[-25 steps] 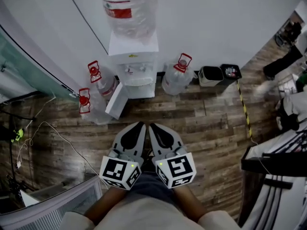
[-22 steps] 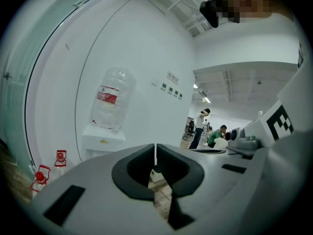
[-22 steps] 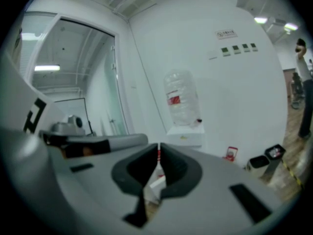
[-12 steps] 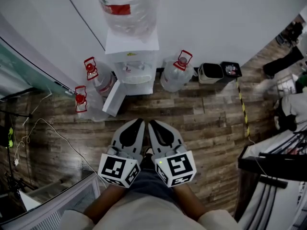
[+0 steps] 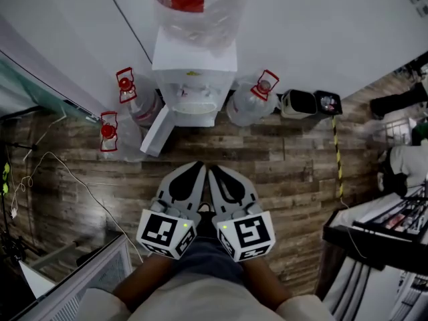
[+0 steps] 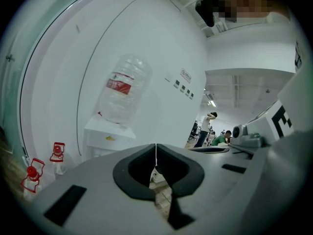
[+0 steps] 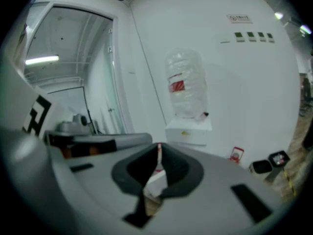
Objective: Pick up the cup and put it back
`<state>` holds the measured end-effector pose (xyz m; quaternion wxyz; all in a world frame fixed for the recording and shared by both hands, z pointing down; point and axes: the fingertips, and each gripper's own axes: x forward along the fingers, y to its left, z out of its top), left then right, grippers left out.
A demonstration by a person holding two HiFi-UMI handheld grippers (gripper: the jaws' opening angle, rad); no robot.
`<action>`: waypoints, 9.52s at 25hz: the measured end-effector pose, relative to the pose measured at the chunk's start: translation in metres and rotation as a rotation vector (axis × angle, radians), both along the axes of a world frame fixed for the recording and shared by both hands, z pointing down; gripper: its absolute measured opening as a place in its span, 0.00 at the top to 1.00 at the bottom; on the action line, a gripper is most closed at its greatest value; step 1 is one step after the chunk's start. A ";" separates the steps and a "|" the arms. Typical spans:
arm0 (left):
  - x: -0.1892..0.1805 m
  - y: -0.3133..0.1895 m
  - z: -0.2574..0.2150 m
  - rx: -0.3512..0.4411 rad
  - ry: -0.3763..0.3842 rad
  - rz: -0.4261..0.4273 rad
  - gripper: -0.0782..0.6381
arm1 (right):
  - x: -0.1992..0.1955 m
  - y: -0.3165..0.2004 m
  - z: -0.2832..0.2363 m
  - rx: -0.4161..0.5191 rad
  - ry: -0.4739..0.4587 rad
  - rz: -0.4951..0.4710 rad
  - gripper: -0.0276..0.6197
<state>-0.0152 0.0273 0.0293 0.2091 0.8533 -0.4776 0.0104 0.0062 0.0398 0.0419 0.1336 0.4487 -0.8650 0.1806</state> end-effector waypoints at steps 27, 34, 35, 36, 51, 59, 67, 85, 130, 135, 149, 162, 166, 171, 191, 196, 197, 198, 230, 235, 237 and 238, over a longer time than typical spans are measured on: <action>-0.021 -0.107 0.296 0.023 -0.029 0.015 0.88 | -0.022 -0.110 0.293 0.034 -0.010 0.087 0.92; -0.020 -0.126 0.374 0.067 -0.040 0.002 0.88 | -0.020 -0.130 0.371 0.075 -0.016 0.098 0.92; -0.020 -0.128 0.387 0.071 -0.044 -0.002 0.88 | -0.020 -0.133 0.383 0.083 -0.013 0.099 0.92; -0.019 -0.130 0.398 0.077 -0.045 -0.008 0.88 | -0.019 -0.136 0.395 0.093 -0.009 0.098 0.92; -0.012 -0.154 0.502 0.195 -0.077 -0.078 0.88 | -0.009 -0.154 0.506 0.172 -0.040 0.067 0.92; -0.008 -0.185 0.563 0.210 -0.136 -0.099 0.88 | -0.005 -0.169 0.531 0.163 -0.030 0.094 0.92; -0.035 -0.248 0.632 0.204 -0.114 -0.161 0.88 | 0.002 -0.208 0.584 0.124 -0.031 0.141 0.92; -0.053 -0.336 0.755 0.099 -0.204 -0.145 0.88 | -0.045 -0.230 0.617 0.099 -0.025 0.053 0.92; -0.061 -0.384 0.846 -0.038 -0.191 -0.164 0.78 | -0.009 -0.260 0.661 0.026 0.040 0.160 0.92; -0.056 -0.382 0.846 -0.026 -0.205 -0.138 0.79 | -0.012 -0.260 0.664 0.018 0.042 0.146 0.92; -0.051 -0.373 0.845 -0.019 -0.215 -0.113 0.80 | -0.014 -0.259 0.657 0.030 0.033 0.144 0.92; -0.047 -0.350 0.837 -0.013 -0.207 -0.083 0.80 | -0.019 -0.247 0.642 0.047 0.022 0.124 0.92; -0.045 -0.341 0.834 -0.012 -0.198 -0.079 0.80 | -0.015 -0.242 0.635 0.060 0.014 0.126 0.92; -0.038 -0.329 0.833 -0.014 -0.185 -0.069 0.80 | -0.010 -0.235 0.626 0.077 0.005 0.127 0.92; -0.016 -0.261 0.692 0.134 -0.163 -0.026 0.80 | 0.023 -0.225 0.616 0.096 -0.052 0.213 0.92; -0.011 -0.233 0.656 0.138 -0.159 -0.020 0.80 | 0.031 -0.217 0.609 0.096 -0.085 0.229 0.92; -0.010 -0.228 0.651 0.135 -0.150 -0.024 0.80 | 0.031 -0.215 0.607 0.094 -0.086 0.226 0.92; -0.010 -0.223 0.644 0.134 -0.146 -0.028 0.80 | 0.031 -0.212 0.606 0.095 -0.082 0.219 0.92; -0.003 -0.128 0.421 0.234 -0.070 0.042 0.80 | 0.024 -0.165 0.398 0.342 -0.006 0.242 0.92; -0.011 -0.123 0.372 0.213 -0.106 0.086 0.80 | 0.022 -0.160 0.351 0.299 0.018 0.252 0.92; -0.009 -0.119 0.345 0.230 -0.135 0.108 0.80 | 0.026 -0.154 0.321 0.288 0.033 0.267 0.92; -0.007 -0.118 0.330 0.235 -0.150 0.120 0.80 | 0.030 -0.152 0.304 0.288 0.045 0.273 0.92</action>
